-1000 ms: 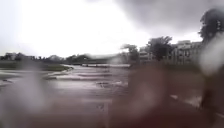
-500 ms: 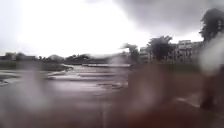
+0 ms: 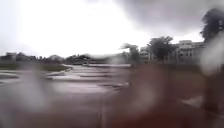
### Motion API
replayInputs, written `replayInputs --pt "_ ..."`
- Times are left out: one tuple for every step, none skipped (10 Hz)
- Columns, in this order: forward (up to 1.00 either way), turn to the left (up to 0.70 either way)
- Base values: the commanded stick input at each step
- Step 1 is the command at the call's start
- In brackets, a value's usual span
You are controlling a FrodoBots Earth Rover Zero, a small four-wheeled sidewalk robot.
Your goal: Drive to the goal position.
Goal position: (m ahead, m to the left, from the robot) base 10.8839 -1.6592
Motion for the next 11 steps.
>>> replayInputs --pt "0.25 0.00" --pt "0.07 0.00" --pt "0.00 0.00" --pt "0.00 0.00" --pt "0.00 0.00" --pt "0.24 0.00" --pt "0.45 0.00" --pt "0.45 0.00" --pt "0.45 0.00" --pt "0.45 0.00" --pt "0.45 0.00"
